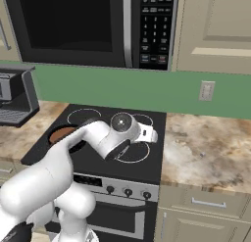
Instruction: Pick up the sugar cube(s) and place them in the saucepan with hot chocolate.
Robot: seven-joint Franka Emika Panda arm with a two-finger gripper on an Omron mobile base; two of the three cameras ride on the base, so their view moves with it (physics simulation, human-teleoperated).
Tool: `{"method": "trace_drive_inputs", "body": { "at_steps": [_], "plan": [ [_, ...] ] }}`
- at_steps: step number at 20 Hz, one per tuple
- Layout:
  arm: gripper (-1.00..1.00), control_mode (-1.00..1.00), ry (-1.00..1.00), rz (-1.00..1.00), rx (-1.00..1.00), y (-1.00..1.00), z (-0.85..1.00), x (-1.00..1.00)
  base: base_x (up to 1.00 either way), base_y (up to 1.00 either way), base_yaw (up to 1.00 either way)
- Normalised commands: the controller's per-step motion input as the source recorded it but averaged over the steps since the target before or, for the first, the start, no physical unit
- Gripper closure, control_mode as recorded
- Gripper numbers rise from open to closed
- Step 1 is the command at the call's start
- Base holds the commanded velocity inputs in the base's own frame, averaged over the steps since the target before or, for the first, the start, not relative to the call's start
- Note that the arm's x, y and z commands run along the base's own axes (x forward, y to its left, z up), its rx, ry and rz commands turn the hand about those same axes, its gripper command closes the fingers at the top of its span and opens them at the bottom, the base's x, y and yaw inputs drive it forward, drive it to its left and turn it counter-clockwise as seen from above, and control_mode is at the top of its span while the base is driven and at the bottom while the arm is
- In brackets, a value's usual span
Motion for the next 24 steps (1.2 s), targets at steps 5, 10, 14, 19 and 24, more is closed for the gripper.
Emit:
{"method": "trace_drive_inputs", "body": {
  "at_steps": [5, 10, 14, 19, 24],
  "plan": [
    [1.0, -1.0, 0.25, 0.18, -0.16, 1.0, 0.15, 0.03, 0.0, 0.0, 0.0],
    [1.0, -1.0, 0.2, 0.16, -0.04, 1.0, 0.1, 0.0, 0.0, 0.0, 0.0],
    [1.0, -1.0, 0.12, 0.1, 0.01, 0.82, 0.36, 0.0, 0.0, 0.0, 0.0],
    [1.0, -1.0, 0.17, 0.06, 0.09, 0.73, 0.03, 0.0, 0.0, 0.0, 0.0],
    [1.0, -1.0, 0.13, 0.01, 0.07, 0.63, 0.0, 0.0, 0.0, 0.0, 0.0]
  ]
}}
